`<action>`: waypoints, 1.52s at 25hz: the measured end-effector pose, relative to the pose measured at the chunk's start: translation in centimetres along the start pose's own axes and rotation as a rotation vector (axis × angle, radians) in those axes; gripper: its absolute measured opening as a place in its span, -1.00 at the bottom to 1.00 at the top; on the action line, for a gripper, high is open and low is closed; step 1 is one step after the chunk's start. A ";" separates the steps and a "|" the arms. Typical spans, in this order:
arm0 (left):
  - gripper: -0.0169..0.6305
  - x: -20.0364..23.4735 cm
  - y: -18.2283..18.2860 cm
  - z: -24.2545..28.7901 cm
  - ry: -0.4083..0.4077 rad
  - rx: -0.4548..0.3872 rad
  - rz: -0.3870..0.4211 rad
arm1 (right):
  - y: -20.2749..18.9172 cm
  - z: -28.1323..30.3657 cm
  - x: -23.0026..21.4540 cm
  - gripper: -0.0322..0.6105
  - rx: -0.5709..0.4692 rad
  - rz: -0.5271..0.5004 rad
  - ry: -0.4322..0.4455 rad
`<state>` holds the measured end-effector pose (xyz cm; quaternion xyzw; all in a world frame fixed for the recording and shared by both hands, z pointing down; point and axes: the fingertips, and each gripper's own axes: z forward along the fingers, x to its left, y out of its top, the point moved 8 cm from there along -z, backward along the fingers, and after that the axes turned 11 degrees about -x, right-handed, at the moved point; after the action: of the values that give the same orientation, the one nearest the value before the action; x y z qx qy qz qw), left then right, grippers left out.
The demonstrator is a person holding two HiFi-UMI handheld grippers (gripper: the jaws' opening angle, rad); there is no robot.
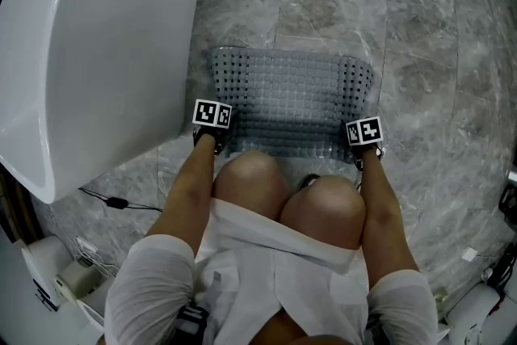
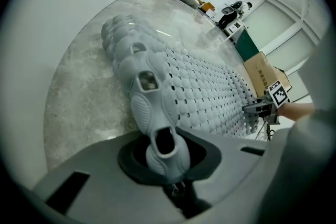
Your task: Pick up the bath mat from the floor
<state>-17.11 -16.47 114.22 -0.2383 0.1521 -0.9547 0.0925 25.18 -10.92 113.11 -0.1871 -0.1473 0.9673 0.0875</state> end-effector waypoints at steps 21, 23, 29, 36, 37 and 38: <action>-0.80 -18.7 12.3 -26.7 0.013 0.072 0.095 | 9.1 -31.3 13.0 -0.71 -0.024 0.100 -0.013; -0.80 -20.8 13.6 -29.8 -0.002 0.088 0.088 | 10.0 -35.1 14.3 -0.71 -0.019 0.114 -0.017; -0.80 -26.4 16.9 -39.4 -0.025 0.103 0.099 | 11.3 -46.0 18.0 -0.71 -0.028 0.144 -0.024; -0.80 -29.5 17.1 -49.7 -0.031 0.121 0.114 | 11.3 -55.2 23.8 -0.71 -0.039 0.143 -0.010; -0.80 -29.7 17.1 -51.0 -0.034 0.117 0.117 | 11.2 -56.1 24.5 -0.71 -0.043 0.142 -0.008; -0.80 -29.9 17.0 -52.2 -0.036 0.110 0.119 | 11.2 -56.9 25.3 -0.71 -0.049 0.140 -0.006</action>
<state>-14.58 -12.11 51.93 -0.2405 0.1119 -0.9500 0.1648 22.82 -1.46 50.61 -0.1961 -0.1575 0.9677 0.0148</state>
